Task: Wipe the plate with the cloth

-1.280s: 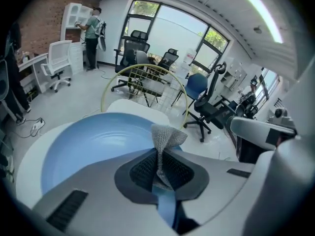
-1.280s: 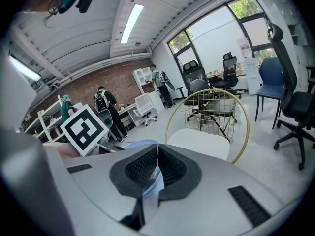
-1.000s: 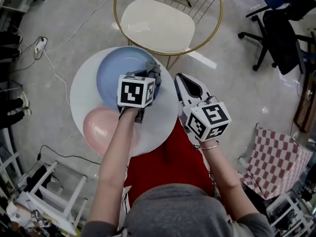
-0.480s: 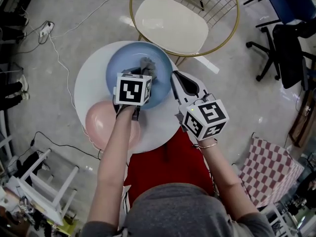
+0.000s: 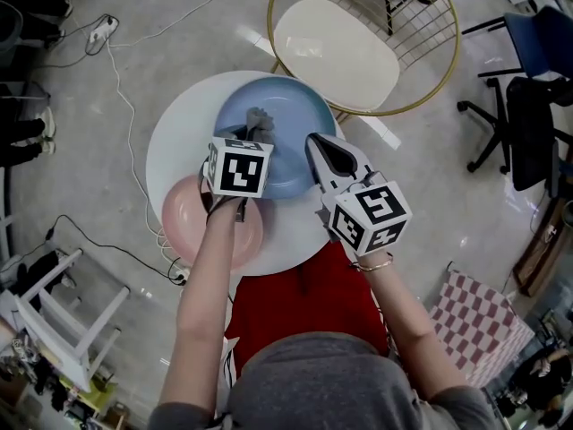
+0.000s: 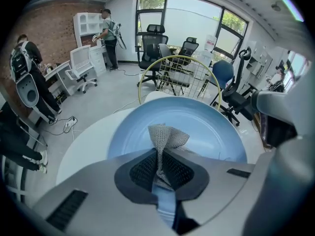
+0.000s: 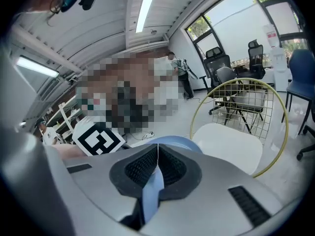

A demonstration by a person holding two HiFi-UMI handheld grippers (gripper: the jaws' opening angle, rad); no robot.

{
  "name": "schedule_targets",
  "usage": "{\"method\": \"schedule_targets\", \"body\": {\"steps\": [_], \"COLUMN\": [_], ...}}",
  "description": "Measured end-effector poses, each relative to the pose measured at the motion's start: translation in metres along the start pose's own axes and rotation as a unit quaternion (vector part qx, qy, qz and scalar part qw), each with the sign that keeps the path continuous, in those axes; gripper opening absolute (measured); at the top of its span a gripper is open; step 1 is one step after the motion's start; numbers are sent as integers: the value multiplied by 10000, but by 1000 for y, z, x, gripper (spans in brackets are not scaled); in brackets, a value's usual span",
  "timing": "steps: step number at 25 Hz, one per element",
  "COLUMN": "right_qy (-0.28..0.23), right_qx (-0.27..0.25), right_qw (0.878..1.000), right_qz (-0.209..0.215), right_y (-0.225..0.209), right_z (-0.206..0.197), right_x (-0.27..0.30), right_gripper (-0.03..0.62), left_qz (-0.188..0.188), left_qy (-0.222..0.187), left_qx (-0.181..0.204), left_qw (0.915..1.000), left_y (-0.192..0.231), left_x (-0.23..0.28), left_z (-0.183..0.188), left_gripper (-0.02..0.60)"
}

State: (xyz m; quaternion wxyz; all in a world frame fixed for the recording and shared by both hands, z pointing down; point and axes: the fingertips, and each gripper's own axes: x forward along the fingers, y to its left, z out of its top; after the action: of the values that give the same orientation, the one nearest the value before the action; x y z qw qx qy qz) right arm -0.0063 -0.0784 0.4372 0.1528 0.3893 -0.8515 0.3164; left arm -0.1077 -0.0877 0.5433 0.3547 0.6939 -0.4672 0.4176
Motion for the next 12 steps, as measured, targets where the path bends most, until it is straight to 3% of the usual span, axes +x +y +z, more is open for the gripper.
{"method": "schedule_targets", "body": {"steps": [12], "right_qy": [194], "right_qx": [-145], "right_qw": [9995], "right_qz": [217], "right_y": [20], "right_z": [-4], "right_x": [12], "right_gripper": [29], "left_qz": [388], "left_qy": [-14], "left_qx": [-272], "left_qw": [9989], "left_y": [38], "left_x": [-20], "left_z": [-17], "left_gripper": [34]}}
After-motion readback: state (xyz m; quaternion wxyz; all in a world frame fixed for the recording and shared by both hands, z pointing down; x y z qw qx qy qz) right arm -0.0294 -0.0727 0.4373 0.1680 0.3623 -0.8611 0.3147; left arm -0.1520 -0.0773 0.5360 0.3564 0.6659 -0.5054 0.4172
